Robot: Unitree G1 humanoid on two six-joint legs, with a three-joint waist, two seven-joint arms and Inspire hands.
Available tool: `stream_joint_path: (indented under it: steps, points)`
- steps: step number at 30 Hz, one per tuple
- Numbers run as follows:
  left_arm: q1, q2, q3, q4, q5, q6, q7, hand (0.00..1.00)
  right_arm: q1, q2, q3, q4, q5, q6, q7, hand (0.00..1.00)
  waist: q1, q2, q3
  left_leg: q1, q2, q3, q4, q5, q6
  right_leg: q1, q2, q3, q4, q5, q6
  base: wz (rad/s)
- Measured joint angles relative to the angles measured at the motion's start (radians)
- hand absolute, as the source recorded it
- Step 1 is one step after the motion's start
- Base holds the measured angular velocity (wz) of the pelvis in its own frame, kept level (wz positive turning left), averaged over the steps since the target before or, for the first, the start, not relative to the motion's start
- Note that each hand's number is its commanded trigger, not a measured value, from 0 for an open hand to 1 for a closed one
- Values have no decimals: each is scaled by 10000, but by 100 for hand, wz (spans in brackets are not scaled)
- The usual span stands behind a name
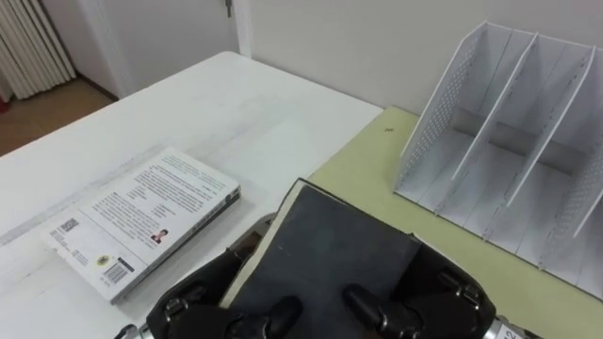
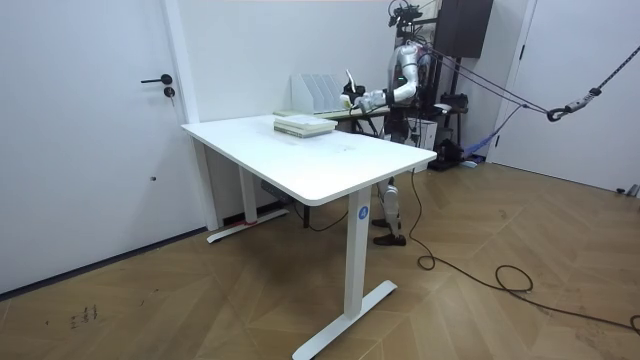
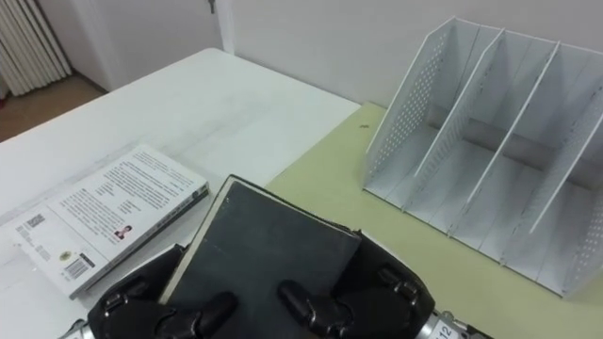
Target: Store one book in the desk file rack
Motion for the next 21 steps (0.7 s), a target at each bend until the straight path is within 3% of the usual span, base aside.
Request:
stream_joint_path:
  steps: [16,17,18,19,21]
  points:
    - [-31,80,-106,74,-30,8,-368,100,4,-52,83,41,103,128,284,100,68,-16,14,9,-8,7,20,1,1,-51,5,65,26,-2,-2,0]
    - [-31,92,-121,74,-31,8,-367,66,5,-52,112,69,135,126,284,100,68,-22,19,11,-8,9,14,1,1,-52,6,68,28,-2,-2,0]
    - [-31,107,-147,75,-31,8,-365,23,5,-52,132,83,174,126,284,100,68,-26,26,11,-8,10,11,1,1,-54,6,69,31,-2,-2,0]
    - [-31,111,-163,74,-31,8,-366,0,5,-52,150,86,209,126,284,100,65,-27,29,10,-8,7,12,1,1,-55,6,69,30,-2,-2,0]
    - [-29,112,-168,74,-31,7,-373,0,4,-63,151,87,213,126,282,100,37,-32,34,-5,-9,4,11,0,1,-58,6,69,30,-2,-2,0]
